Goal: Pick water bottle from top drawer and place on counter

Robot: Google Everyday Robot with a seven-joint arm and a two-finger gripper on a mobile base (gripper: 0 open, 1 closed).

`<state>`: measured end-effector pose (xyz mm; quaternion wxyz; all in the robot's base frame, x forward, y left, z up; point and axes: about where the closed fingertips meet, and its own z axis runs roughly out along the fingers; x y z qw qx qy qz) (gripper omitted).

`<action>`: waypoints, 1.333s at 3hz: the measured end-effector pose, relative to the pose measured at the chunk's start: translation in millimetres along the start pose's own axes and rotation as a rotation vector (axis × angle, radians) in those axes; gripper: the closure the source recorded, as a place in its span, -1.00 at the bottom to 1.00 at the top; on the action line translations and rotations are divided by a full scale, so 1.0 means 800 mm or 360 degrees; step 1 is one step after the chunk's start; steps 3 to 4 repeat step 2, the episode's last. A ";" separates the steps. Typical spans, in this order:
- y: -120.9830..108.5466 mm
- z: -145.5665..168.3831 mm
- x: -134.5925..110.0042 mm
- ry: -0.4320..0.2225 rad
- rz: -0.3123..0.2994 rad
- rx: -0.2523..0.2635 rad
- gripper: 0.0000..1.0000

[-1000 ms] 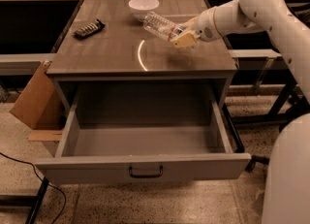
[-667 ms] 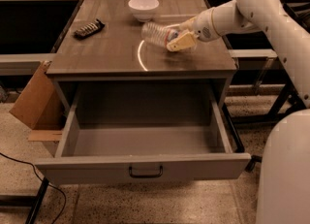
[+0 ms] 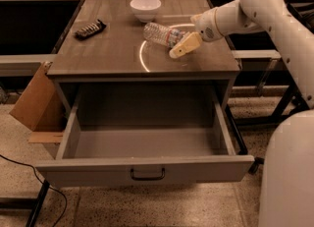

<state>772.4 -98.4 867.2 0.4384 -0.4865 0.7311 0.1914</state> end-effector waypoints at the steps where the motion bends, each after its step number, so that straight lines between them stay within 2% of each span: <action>1: 0.019 -0.061 -0.006 0.0045 -0.0095 0.0067 -1.00; 2: 0.046 -0.143 -0.018 0.0093 -0.0243 0.0186 -1.00; 4: 0.046 -0.143 -0.018 0.0093 -0.0243 0.0186 -1.00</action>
Offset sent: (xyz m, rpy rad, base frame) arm -0.1471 -0.1030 0.1258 -0.2413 -0.2680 -0.0542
